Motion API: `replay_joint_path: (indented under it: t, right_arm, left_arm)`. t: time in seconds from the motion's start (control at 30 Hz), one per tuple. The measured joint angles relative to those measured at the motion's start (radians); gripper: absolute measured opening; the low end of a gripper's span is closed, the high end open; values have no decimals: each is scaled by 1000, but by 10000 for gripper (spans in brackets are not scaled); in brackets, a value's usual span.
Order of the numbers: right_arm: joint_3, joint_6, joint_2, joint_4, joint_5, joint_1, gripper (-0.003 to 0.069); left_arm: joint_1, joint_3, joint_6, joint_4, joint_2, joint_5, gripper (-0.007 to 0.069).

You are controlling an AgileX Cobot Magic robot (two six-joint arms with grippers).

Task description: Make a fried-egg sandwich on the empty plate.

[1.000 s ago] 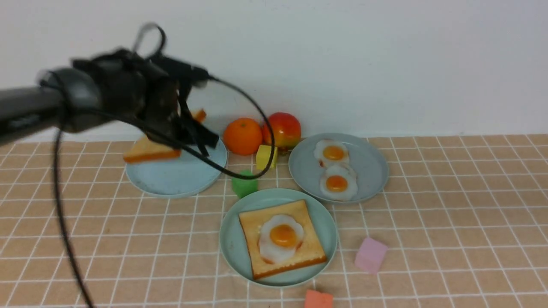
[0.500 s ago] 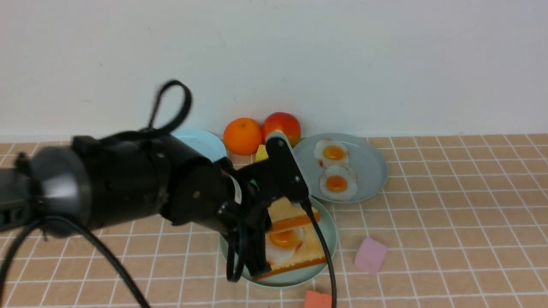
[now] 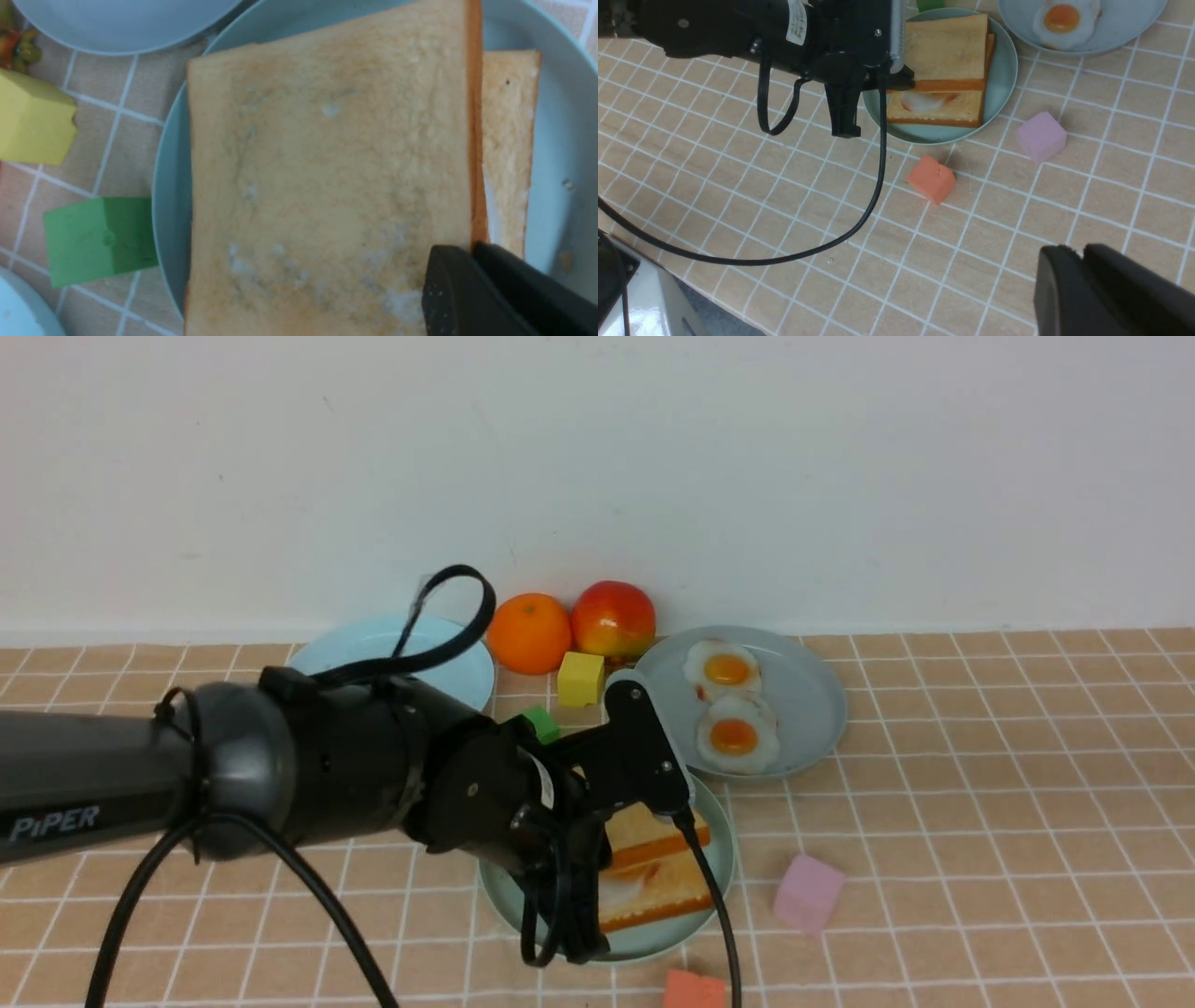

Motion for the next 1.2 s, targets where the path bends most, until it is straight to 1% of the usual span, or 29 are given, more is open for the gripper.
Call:
replay_joint_path:
  t: [0.1, 0.23, 0.43, 0.57, 0.63, 0.8, 0.9, 0.93, 1.0, 1.07, 1.1, 1.13, 1.17, 1.2]
  right_arm:
    - [0, 0, 0, 0, -1, 0, 85]
    - [0, 0, 0, 0, -2, 0, 85]
    - [0, 0, 0, 0, -2, 0, 92]
    - [0, 0, 0, 3, -4, 0, 97]
    - [0, 0, 0, 3, -4, 0, 98]
    - [0, 0, 0, 3, -5, 0, 103]
    - [0, 0, 0, 0, -5, 0, 106]
    - [0, 0, 0, -4, -5, 0, 108]
    - [0, 0, 0, -7, -5, 0, 110]
    - [0, 0, 0, -12, -5, 0, 113]
    - [0, 0, 0, -15, -5, 0, 113]
    - [0, 0, 0, -17, -5, 0, 114]
    - [0, 0, 0, -23, -5, 0, 116]
    - [0, 0, 0, -24, -5, 0, 116]
  left_arm:
    - [0, 0, 4, -10, 0, 0, 24]
    - [0, 0, 6, -11, 0, 0, 68]
    - [0, 0, 7, -20, 0, 11, 213]
    - [0, 0, 7, -52, -9, 36, 285]
    - [0, 0, 7, -65, -21, 48, 303]
    - [0, 0, 7, -90, -57, 83, 311]
    - [0, 0, 7, -119, -92, 96, 305]
    - [0, 0, 7, -140, -117, 99, 293]
    - [0, 0, -5, -205, -171, 130, 230]
    - [0, 0, -45, -268, -241, 164, 150]
    - [0, 1, -76, -298, -285, 184, 98]
    - [0, 1, -105, -316, -314, 201, 64]
    - [0, 1, -144, -335, -387, 223, 1]
    - [0, 1, -149, -338, -387, 226, -5]
